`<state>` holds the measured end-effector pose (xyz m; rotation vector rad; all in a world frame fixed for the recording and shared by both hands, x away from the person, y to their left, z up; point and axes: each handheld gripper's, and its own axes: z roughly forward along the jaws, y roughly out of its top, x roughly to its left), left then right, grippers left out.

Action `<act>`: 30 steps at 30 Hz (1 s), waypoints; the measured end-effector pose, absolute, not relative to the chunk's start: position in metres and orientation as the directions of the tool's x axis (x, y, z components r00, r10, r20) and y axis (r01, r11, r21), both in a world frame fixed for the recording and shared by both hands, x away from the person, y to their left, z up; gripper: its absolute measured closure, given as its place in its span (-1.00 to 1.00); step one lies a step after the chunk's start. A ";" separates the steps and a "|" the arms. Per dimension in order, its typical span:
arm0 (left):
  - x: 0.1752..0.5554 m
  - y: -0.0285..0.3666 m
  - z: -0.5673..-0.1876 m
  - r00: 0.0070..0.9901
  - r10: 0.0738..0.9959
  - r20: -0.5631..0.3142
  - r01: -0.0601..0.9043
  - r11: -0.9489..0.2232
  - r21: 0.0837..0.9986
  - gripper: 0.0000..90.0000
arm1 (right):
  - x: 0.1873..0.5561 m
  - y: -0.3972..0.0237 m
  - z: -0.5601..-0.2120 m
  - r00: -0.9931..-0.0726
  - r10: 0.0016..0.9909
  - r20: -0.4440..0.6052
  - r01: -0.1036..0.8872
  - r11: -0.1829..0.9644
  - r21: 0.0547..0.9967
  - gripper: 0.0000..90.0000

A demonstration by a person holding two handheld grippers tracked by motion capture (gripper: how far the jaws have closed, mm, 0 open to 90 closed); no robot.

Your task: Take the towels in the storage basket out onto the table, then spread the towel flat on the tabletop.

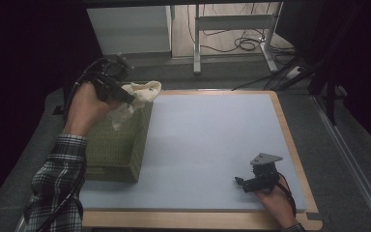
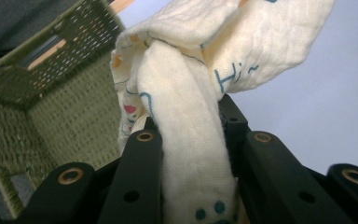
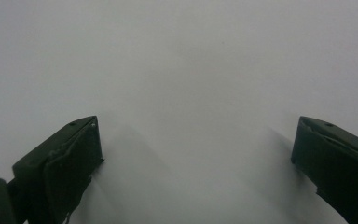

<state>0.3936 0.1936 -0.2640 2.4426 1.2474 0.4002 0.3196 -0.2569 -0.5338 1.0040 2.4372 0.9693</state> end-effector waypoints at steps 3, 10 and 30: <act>0.395 0.181 -0.261 0.583 0.807 0.091 0.702 -0.557 0.444 0.67 | 0.320 -0.257 -0.534 -0.697 0.716 -0.043 0.491 0.520 0.700 -0.96; 0.399 0.155 -0.254 0.618 0.780 0.099 0.674 -0.590 0.445 0.67 | 0.320 -0.257 -0.534 -0.696 0.717 -0.044 0.490 0.519 0.701 -0.96; 0.422 0.082 -0.297 0.725 0.688 0.046 0.604 -0.666 0.438 0.65 | 0.319 -0.257 -0.534 -0.697 0.716 -0.042 0.491 0.519 0.699 -0.96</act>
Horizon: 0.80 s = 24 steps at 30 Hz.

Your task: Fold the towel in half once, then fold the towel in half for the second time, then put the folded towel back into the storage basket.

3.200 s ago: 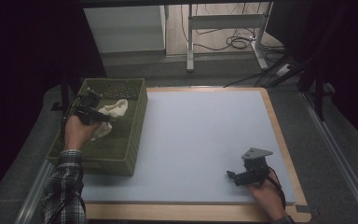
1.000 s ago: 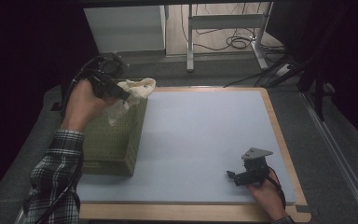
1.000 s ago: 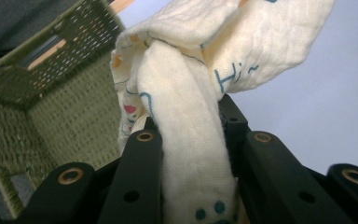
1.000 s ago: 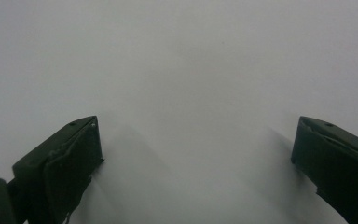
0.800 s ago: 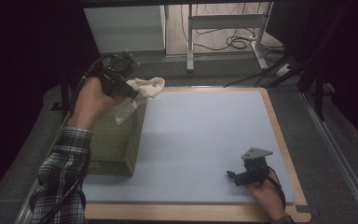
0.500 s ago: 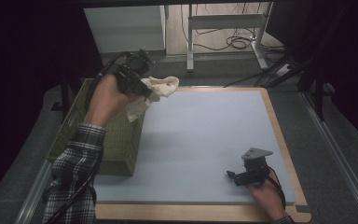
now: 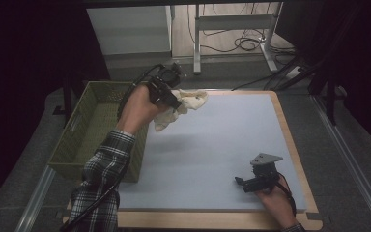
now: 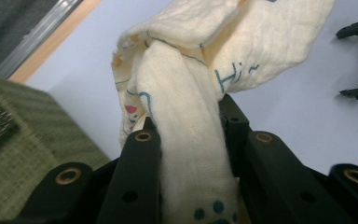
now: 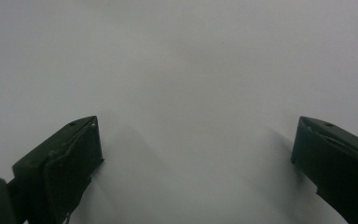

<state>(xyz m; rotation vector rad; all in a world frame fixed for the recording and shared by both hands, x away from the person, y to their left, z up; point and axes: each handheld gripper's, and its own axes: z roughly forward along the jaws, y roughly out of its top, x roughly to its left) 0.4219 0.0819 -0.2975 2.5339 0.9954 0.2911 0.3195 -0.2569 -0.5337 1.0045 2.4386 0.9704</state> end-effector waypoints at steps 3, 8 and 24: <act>0.424 0.074 -0.308 0.734 0.678 0.033 0.599 -0.669 0.440 0.65 | 0.320 -0.257 -0.534 -0.698 0.715 -0.044 0.489 0.521 0.699 -0.96; 0.427 0.063 -0.324 0.749 0.663 0.019 0.588 -0.677 0.444 0.65 | 0.320 -0.257 -0.534 -0.698 0.715 -0.045 0.489 0.522 0.699 -0.96; 0.432 0.034 -0.374 0.775 0.631 -0.041 0.577 -0.678 0.455 0.61 | 0.320 -0.257 -0.534 -0.697 0.715 -0.046 0.489 0.522 0.699 -0.96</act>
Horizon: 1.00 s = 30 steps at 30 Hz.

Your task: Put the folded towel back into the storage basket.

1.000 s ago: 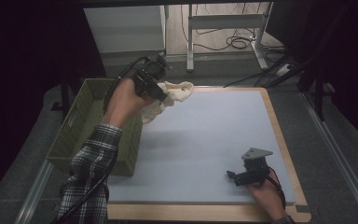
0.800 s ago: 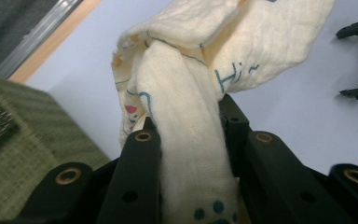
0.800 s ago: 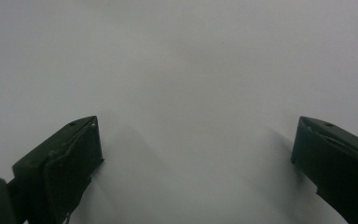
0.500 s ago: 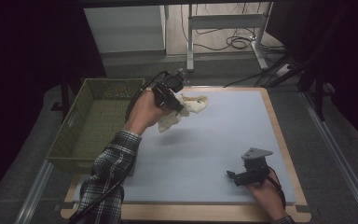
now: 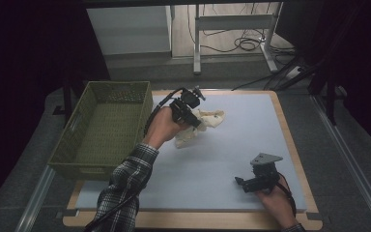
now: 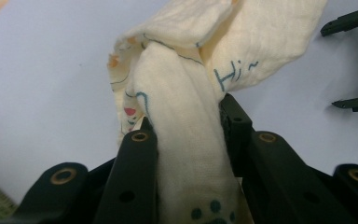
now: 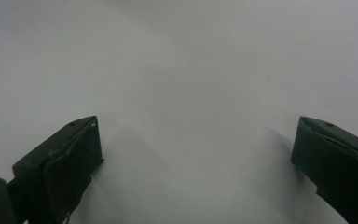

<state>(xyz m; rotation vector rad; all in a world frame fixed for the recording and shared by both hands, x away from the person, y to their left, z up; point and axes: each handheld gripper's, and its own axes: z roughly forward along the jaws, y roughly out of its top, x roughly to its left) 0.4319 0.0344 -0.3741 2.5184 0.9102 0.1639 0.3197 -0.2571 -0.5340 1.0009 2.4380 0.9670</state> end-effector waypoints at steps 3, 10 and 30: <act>0.432 0.029 -0.383 0.779 0.625 -0.055 0.575 -0.676 0.460 0.60 | 0.320 -0.257 -0.534 -0.698 0.715 -0.046 0.489 0.522 0.699 -0.96; 0.431 0.018 -0.409 0.787 0.612 -0.082 0.573 -0.674 0.466 0.56 | 0.320 -0.257 -0.534 -0.698 0.715 -0.047 0.488 0.522 0.700 -0.96; 0.422 -0.005 -0.493 0.795 0.587 -0.154 0.586 -0.678 0.444 0.05 | 0.320 -0.257 -0.534 -0.697 0.715 -0.046 0.489 0.521 0.699 -0.96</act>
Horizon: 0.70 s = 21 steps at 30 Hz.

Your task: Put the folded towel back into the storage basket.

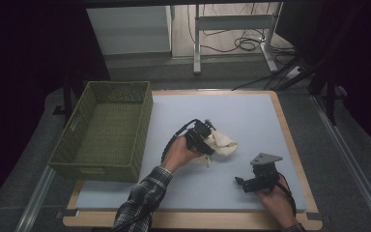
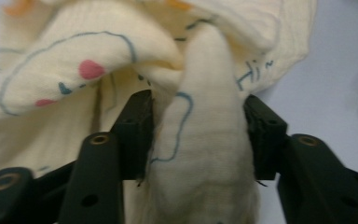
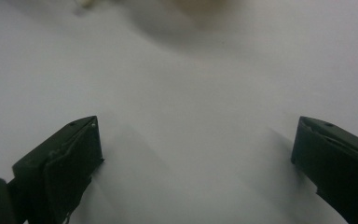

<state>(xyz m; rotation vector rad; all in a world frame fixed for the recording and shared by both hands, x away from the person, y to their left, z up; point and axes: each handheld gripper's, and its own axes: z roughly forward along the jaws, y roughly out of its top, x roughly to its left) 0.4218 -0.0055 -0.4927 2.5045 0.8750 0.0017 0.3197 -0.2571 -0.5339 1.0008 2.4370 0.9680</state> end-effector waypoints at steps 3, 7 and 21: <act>0.421 -0.006 -0.505 0.776 0.605 -0.176 0.613 -0.660 0.434 -0.23 | 0.320 -0.257 -0.534 -0.698 0.714 -0.047 0.488 0.523 0.698 -0.96; 0.418 -0.004 -0.505 0.765 0.612 -0.200 0.625 -0.630 0.462 -0.53 | 0.320 -0.257 -0.534 -0.698 0.714 -0.048 0.488 0.524 0.698 -0.96; 0.388 0.021 -0.485 0.766 0.627 -0.139 0.595 -0.611 0.521 -0.68 | 0.320 -0.257 -0.533 -0.694 0.719 -0.042 0.496 0.519 0.696 -0.95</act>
